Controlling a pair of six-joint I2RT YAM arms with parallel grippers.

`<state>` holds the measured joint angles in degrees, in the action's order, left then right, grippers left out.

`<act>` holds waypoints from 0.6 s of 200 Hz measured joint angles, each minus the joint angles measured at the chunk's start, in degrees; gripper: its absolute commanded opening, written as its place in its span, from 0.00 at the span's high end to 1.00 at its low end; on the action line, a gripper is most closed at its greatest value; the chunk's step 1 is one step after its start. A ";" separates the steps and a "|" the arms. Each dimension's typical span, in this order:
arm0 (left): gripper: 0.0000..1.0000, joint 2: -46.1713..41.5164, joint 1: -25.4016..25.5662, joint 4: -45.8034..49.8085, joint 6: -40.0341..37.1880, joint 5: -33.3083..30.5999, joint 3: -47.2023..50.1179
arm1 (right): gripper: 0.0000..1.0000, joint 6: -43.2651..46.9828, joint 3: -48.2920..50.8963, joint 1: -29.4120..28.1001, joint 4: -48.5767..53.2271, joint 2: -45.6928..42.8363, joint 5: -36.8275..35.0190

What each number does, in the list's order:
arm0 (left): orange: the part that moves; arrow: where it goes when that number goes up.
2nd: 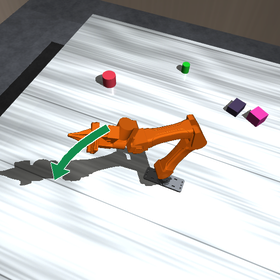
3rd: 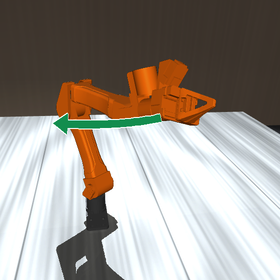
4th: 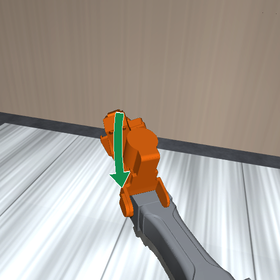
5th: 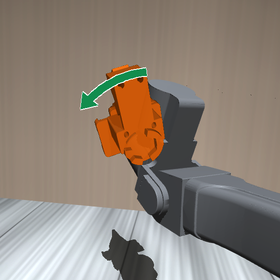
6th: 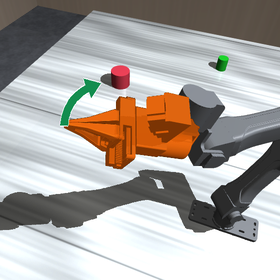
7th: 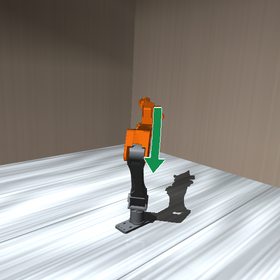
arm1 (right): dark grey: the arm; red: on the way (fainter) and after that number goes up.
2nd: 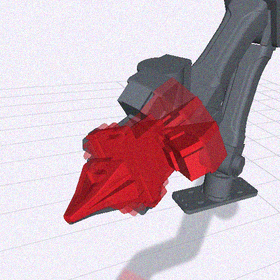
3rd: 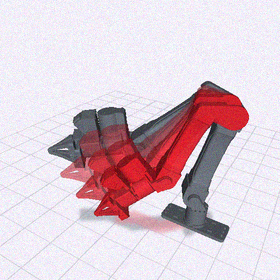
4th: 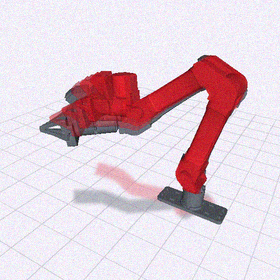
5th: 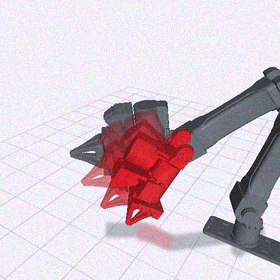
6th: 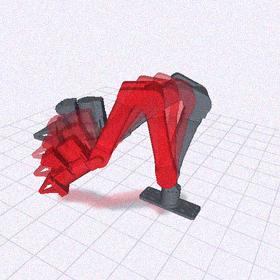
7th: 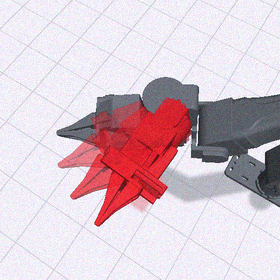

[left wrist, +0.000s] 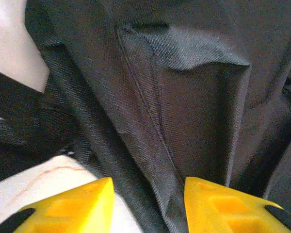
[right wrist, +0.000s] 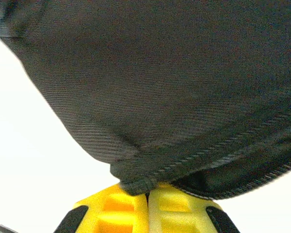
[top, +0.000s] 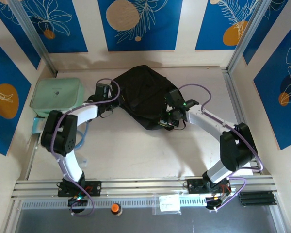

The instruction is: Pack books, pencil case, and school supplies into a backpack

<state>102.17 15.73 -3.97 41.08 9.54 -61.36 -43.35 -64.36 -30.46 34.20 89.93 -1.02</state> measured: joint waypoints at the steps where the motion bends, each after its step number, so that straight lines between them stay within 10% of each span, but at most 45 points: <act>1: 0.47 -0.15 -0.02 0.07 -0.11 0.00 0.09 | 1.00 0.02 -0.11 -0.04 0.02 0.07 0.00; 120: 0.34 -14.25 4.39 -6.71 22.38 9.66 17.94 | 1.00 6.67 -20.65 -8.59 -2.34 16.09 3.74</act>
<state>87.92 20.12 -10.68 63.46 19.20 -43.42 -36.69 -85.01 -39.05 31.86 106.02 2.72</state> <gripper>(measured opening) 0.659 0.045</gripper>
